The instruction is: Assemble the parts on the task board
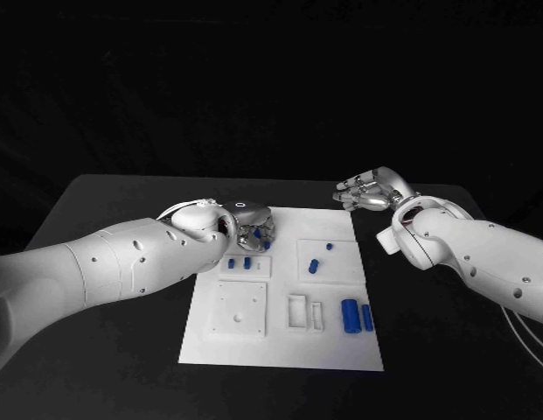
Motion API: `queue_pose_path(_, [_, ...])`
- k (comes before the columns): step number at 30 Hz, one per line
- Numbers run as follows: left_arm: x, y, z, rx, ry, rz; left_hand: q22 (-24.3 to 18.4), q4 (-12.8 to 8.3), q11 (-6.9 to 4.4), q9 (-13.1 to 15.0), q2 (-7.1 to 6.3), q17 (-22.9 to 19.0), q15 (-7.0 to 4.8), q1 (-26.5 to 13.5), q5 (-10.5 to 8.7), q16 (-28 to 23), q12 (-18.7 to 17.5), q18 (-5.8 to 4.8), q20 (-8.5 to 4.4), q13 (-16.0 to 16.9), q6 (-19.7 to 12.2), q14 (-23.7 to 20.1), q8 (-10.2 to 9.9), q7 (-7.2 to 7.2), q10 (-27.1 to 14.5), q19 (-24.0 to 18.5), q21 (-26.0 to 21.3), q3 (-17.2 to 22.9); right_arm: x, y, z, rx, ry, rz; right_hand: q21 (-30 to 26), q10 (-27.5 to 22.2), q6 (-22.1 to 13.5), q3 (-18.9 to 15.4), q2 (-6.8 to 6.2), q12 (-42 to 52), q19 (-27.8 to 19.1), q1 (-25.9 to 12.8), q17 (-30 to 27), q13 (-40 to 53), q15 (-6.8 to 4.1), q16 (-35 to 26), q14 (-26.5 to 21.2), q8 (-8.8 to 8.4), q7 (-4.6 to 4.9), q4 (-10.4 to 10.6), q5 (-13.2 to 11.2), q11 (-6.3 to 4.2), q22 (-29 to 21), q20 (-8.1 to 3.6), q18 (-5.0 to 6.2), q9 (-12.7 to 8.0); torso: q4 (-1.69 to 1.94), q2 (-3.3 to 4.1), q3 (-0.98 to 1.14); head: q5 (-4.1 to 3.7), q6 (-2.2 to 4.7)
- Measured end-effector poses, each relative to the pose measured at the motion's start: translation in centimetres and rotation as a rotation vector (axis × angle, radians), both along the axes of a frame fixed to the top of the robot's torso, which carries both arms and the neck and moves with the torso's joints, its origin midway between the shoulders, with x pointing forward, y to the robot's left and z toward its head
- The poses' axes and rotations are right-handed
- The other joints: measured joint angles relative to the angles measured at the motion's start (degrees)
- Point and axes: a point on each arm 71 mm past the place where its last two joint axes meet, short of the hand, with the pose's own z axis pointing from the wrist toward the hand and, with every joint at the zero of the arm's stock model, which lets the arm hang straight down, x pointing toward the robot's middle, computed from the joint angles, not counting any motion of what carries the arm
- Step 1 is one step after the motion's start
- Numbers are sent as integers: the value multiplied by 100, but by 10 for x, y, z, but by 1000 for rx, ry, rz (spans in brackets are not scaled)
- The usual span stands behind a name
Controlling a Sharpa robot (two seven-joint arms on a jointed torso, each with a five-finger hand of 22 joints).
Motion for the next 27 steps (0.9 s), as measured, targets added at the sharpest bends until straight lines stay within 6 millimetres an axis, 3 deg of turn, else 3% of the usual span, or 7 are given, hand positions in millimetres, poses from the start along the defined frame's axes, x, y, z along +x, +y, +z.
queue_pose_path(5, [1,0,0,3,4,1,0,80,-63,0,23,11,-3,-22,-1,62,0,0,-20,-6,148,42,0,39,106,21,0,5,0,1,0,0,0,1,0,0,0,0,0,0,0,0,0,0,0,0,0,0,0,0,0,0,0,0,0,0,2,-3,-1,-1,-9])
queue_pose_path(11, [1,0,-1,7,8,2,0,170,-96,-4,157,40,28,36,-2,128,0,-1,-19,-9,488,135,-1,55,466,64,30,-63,0,1,0,1,0,2,0,0,0,0,0,0,0,0,1,0,0,0,0,0,0,0,14,0,0,0,0,0,2,-5,-3,-3,-20])
queue_pose_path(13, [1,1,-1,7,9,3,-1,191,-103,-9,260,40,28,85,4,128,0,-1,-19,-4,575,135,-25,61,571,64,47,-85,0,1,0,1,1,2,0,0,0,0,0,0,-12,0,1,0,0,0,0,0,0,0,23,0,0,12,0,0,2,-6,-4,-4,-23])
queue_pose_path(27, [2,4,-1,-2,5,15,4,123,-143,-8,415,77,6,131,-3,194,-1,-1,-39,-6,757,218,-23,41,736,85,245,-80,1,2,-1,2,2,4,0,0,1,18,0,0,-21,0,1,1,0,0,0,0,0,-17,23,0,1,21,0,0,3,-9,-3,-7,-11])
